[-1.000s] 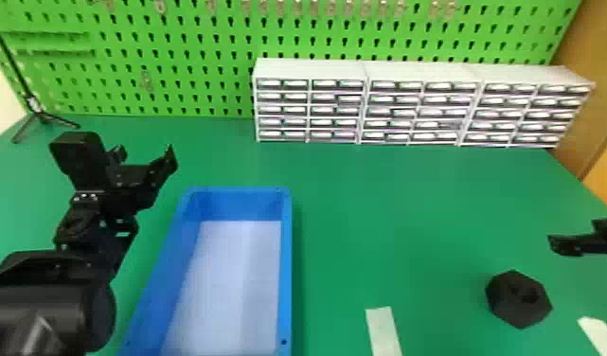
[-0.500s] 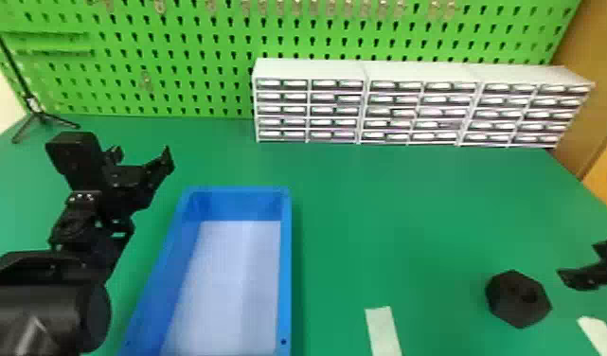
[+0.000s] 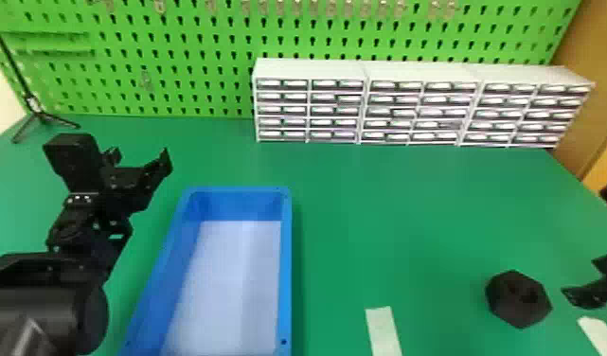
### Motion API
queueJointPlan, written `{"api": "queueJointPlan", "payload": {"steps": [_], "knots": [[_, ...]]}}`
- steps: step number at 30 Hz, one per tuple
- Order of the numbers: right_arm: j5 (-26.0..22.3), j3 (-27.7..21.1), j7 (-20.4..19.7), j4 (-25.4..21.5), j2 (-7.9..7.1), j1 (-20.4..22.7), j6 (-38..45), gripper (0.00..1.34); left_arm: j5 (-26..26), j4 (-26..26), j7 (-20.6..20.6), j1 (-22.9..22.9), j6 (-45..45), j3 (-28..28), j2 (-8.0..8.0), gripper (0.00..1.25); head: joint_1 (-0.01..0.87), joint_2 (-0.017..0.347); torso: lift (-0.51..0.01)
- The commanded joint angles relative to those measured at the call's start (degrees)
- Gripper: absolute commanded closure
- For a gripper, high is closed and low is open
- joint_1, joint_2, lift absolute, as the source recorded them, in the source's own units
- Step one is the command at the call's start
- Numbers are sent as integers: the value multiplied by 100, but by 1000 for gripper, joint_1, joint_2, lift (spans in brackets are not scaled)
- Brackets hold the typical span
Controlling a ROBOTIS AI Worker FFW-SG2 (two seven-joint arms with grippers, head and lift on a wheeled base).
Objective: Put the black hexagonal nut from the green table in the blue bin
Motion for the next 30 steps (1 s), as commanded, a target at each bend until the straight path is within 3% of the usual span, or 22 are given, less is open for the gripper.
{"api": "queueJointPlan", "payload": {"steps": [1, 30], "knots": [[97, -3, 31, 20, 15, 25, -2, 289, 0, -8, 0, 17, 0, 2, 0, 372, 686, 28, -96], [220, 383, 59, 231, 68, -291, -46, 291, 0, -8, 0, -1, 0, -7, 0, 372, 686, 28, -96]]}}
